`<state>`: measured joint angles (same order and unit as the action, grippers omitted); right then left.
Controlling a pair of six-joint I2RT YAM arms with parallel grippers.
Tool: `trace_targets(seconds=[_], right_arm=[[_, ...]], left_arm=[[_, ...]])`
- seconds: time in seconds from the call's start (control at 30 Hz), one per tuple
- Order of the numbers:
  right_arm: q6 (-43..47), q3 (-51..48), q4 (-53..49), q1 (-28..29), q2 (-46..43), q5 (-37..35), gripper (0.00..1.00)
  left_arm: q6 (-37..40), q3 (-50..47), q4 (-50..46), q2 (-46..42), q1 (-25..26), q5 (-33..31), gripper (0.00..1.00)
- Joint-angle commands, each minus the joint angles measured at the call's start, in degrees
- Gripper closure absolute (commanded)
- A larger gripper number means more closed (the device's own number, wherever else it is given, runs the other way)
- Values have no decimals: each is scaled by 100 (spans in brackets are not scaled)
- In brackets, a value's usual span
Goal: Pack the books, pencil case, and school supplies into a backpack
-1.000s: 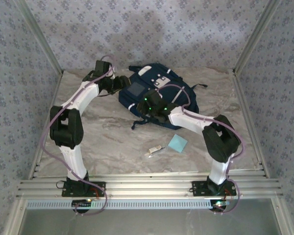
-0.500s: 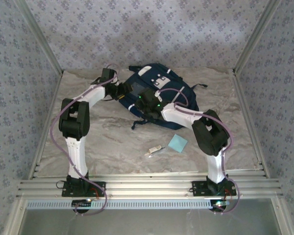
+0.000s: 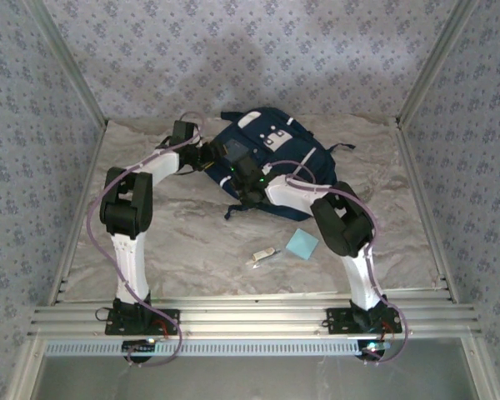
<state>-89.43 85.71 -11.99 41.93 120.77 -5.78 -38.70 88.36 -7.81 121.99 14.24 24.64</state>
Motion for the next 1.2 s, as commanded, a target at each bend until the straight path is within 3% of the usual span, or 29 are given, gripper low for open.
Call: trace_targets(seconds=[0.0, 0.43, 0.53, 0.73, 1.0, 1.1, 1.17], right_arm=[[-202, 323, -425, -152, 246, -306, 54], [-397, 585, -591, -452, 282, -523, 43], [-425, 717, -750, -514, 487, -485, 46], [-330, 666, -642, -516, 575, -414, 65], [222, 1436, -941, -336, 979, -341, 52], [294, 1641, -1150, -304, 1188, -237, 53], [269, 1495, -1096, -316, 1194, -125, 61]], left_arm=[[-75, -250, -162, 54, 35, 173, 38], [-137, -367, -55, 139, 37, 207, 38], [-147, -406, -19, 131, 35, 216, 39], [-84, -408, -89, 103, 35, 168, 38], [-169, -376, -45, 184, 35, 186, 39], [-177, -410, -72, 143, 35, 222, 39], [-185, -463, -37, 82, 36, 230, 39]])
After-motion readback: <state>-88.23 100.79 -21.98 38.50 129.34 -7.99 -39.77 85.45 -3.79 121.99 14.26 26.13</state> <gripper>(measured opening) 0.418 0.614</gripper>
